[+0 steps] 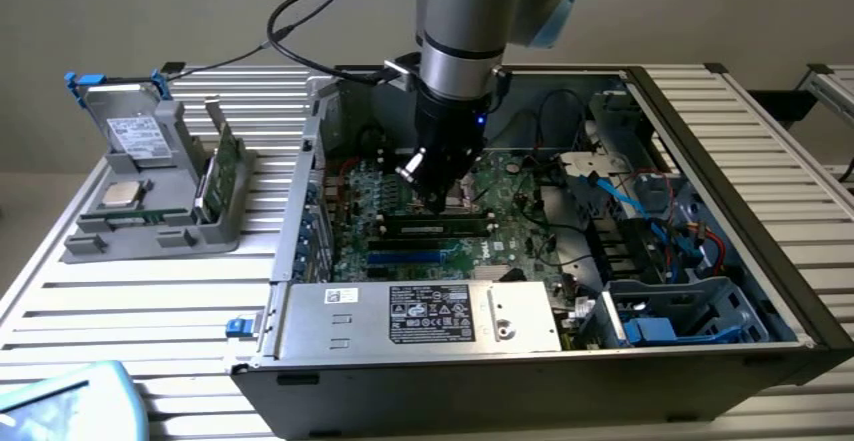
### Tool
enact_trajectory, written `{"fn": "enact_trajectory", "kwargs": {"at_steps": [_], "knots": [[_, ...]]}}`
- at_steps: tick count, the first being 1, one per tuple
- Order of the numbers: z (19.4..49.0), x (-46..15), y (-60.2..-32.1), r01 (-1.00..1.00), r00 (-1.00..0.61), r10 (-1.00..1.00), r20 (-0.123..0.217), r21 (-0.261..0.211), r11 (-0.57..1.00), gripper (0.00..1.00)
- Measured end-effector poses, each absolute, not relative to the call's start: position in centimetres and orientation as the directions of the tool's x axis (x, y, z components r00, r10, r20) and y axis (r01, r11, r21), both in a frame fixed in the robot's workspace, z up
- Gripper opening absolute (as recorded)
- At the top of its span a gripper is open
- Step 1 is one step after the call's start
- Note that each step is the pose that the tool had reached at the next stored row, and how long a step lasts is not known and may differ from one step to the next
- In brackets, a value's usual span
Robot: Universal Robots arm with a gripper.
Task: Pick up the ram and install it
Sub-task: 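Press down the ram until it locks into place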
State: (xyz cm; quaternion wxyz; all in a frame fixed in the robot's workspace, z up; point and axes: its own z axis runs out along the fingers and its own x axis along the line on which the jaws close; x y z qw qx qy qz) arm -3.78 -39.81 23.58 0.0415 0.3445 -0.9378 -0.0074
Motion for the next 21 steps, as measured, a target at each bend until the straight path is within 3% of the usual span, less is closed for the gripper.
{"fn": "enact_trajectory", "kwargs": {"at_steps": [14,21], "knots": [[23.59,-3.77,-39.81,-0.505,-0.859,-0.507,0.071,0.039,0.862,0.11],[23.59,-3.78,-39.81,-0.457,-0.889,-0.457,0.034,0.019,0.889,0.11]]}}
